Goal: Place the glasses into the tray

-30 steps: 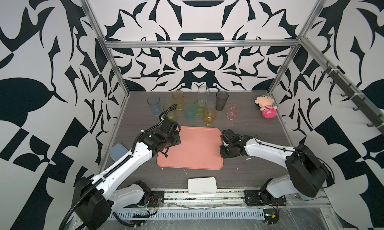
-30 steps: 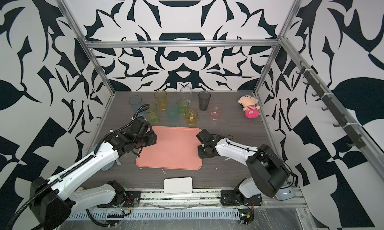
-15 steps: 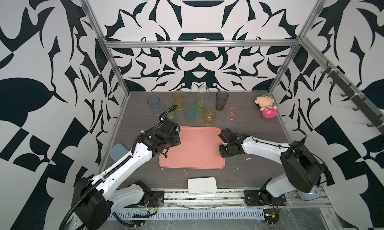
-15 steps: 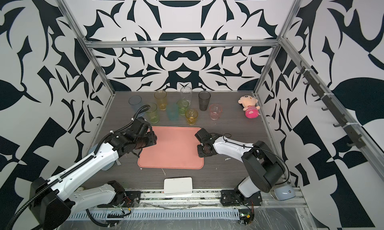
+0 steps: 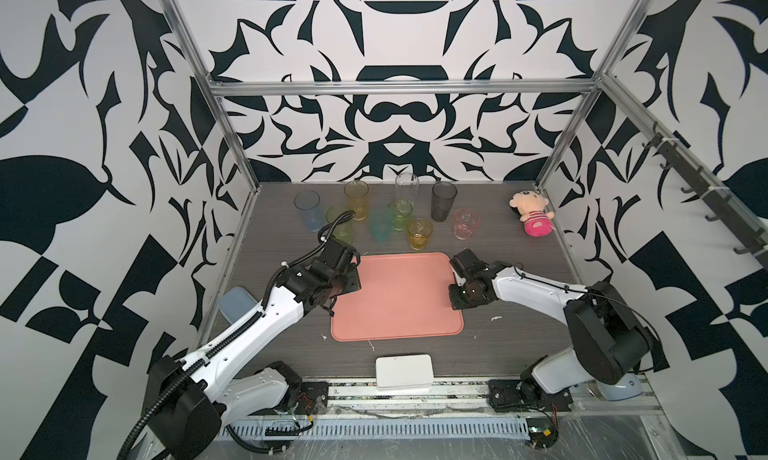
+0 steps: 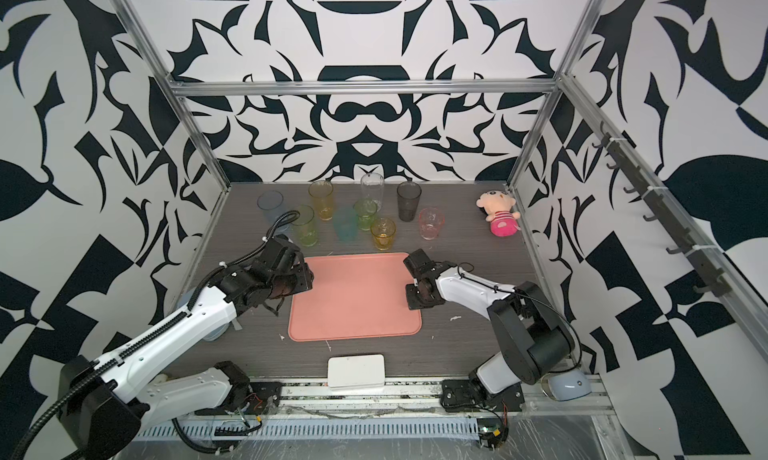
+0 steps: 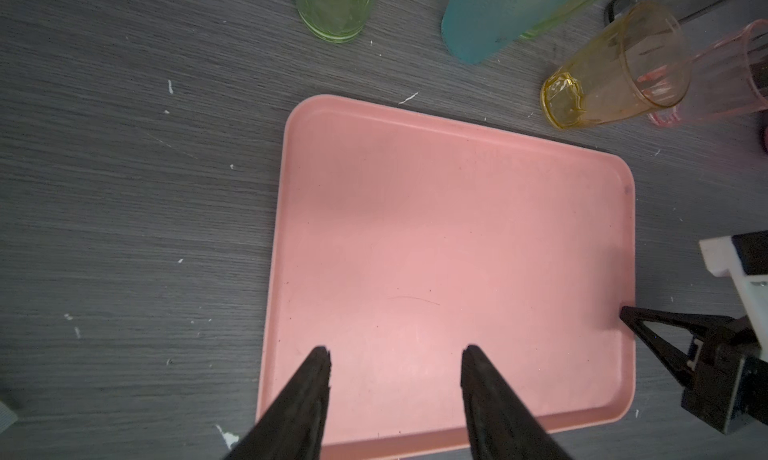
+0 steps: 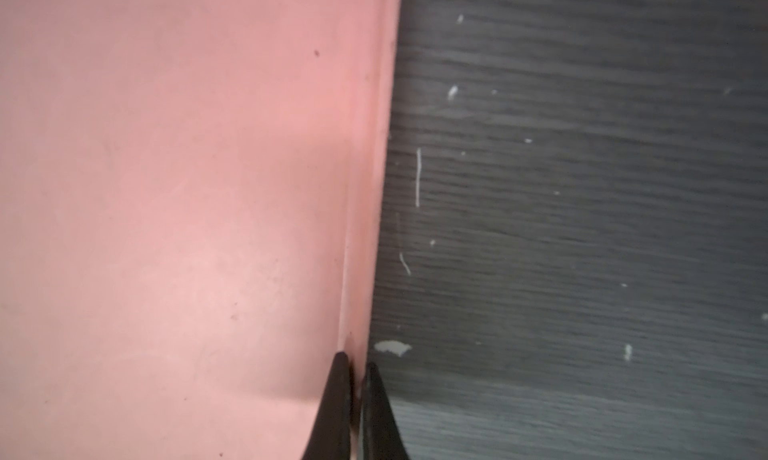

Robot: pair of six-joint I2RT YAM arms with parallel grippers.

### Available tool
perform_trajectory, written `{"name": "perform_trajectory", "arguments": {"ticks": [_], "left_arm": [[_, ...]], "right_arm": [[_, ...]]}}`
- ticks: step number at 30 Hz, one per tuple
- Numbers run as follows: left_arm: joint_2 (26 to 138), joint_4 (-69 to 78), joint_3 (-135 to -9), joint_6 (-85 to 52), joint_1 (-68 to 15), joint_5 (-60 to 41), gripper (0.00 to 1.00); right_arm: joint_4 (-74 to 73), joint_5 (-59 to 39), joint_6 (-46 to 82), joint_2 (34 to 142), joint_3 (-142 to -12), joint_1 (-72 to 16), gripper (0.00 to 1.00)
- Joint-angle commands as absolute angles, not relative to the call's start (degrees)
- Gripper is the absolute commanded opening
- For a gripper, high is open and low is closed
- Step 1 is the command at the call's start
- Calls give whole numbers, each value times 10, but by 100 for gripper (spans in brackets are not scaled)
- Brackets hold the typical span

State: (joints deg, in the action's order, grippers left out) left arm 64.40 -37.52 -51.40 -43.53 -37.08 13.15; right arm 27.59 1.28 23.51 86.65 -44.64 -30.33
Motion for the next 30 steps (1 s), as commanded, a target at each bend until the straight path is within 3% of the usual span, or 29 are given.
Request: {"name": "perform_trajectory", "arguments": {"ticks": [1, 6, 9, 13, 21, 30], "left_arm": [[634, -383, -505, -440, -369, 135, 55], [645, -386, -516, -437, -368, 146, 57], [656, -393, -537, -420, -364, 165, 65], [673, -393, -576, -391, -305, 138, 71], [748, -377, -685, -353, -152, 75, 76], [872, -361, -810, -363, -29, 32, 75]], "right_arm": [[312, 17, 231, 856, -457, -299, 7], [315, -6, 262, 845, -454, -300, 21], [318, -23, 271, 825, -460, -299, 28], [335, -31, 280, 781, -474, -300, 34], [357, -25, 272, 686, -493, -300, 37], [264, 2, 255, 612, -450, -300, 38]]}}
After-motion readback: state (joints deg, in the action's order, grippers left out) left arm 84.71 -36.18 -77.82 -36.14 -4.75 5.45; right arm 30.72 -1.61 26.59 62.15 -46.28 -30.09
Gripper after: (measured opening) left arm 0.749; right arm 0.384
